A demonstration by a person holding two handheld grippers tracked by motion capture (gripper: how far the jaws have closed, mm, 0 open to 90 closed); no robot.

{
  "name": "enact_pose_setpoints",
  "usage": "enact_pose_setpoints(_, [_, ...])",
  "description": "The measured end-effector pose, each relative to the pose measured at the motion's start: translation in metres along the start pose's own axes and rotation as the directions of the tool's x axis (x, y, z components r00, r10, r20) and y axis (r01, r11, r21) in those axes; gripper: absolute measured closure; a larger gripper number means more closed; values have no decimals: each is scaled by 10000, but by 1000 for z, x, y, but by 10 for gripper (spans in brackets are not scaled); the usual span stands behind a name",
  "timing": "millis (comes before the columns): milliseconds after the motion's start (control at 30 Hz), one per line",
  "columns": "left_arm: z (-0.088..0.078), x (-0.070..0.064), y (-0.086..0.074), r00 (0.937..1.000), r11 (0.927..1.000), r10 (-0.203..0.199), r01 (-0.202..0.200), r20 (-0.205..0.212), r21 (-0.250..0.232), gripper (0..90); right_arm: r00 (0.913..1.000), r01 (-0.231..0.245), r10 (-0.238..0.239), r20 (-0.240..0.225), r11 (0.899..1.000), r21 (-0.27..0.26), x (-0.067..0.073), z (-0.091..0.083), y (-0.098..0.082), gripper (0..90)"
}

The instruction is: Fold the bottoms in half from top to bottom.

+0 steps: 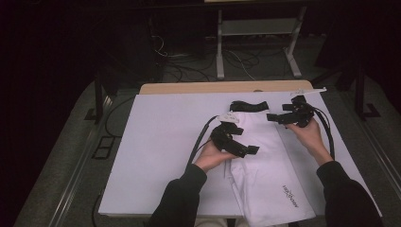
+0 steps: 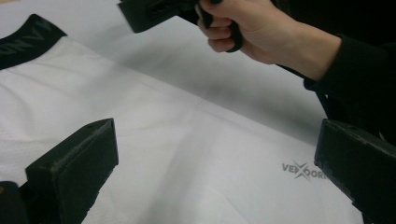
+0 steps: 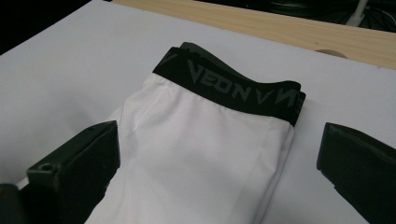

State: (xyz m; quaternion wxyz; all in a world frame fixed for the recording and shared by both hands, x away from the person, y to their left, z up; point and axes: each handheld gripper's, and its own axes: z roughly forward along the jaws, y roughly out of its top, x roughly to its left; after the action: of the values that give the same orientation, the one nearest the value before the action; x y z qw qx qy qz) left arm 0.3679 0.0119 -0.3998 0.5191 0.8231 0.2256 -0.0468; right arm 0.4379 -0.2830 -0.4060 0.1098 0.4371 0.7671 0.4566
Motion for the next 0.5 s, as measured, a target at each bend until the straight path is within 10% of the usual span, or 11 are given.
enact_pose_setpoints(500, [-6,34,4,9957,9974,-716,710,-581,-133,0,9997,-193,198,-119,9992,340,-6,-4,-5,0])
